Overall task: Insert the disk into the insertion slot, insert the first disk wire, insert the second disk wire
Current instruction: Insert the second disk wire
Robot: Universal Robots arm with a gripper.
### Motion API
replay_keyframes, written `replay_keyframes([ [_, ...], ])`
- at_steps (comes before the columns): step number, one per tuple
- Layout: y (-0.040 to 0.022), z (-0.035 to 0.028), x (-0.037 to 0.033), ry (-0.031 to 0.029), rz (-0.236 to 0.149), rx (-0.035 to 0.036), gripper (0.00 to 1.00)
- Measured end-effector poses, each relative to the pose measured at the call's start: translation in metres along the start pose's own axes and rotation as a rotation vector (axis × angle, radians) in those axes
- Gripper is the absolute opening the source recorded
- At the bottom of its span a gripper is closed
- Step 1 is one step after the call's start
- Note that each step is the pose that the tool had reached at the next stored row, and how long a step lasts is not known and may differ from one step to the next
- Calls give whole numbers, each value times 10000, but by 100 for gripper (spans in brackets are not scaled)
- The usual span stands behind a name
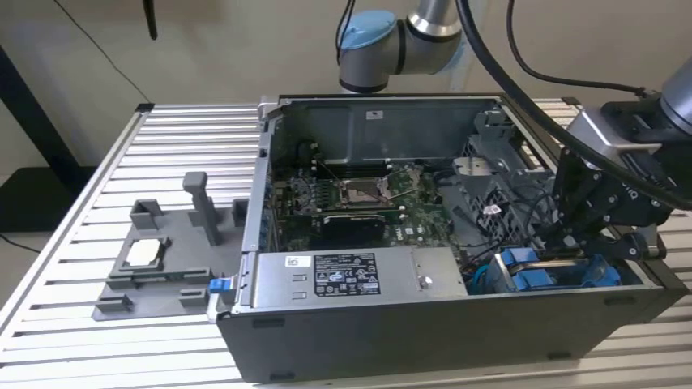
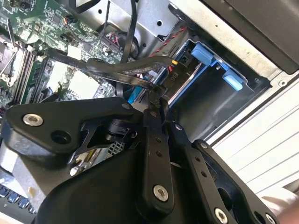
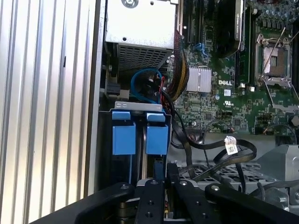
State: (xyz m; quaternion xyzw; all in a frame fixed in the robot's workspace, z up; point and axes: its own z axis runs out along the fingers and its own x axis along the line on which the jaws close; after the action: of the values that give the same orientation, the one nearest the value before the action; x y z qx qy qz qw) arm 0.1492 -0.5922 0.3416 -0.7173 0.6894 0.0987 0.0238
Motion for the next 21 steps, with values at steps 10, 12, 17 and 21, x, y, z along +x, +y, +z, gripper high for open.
replay_keyframes([
  [10, -7, 42, 8, -1, 0, 0, 15],
  [12, -8, 52, 9, 2, 5, 0, 15],
  [17, -10, 64, 12, -14, 51, 10, 15],
  [21, -3, 38, 15, -89, 192, 37, 23],
])
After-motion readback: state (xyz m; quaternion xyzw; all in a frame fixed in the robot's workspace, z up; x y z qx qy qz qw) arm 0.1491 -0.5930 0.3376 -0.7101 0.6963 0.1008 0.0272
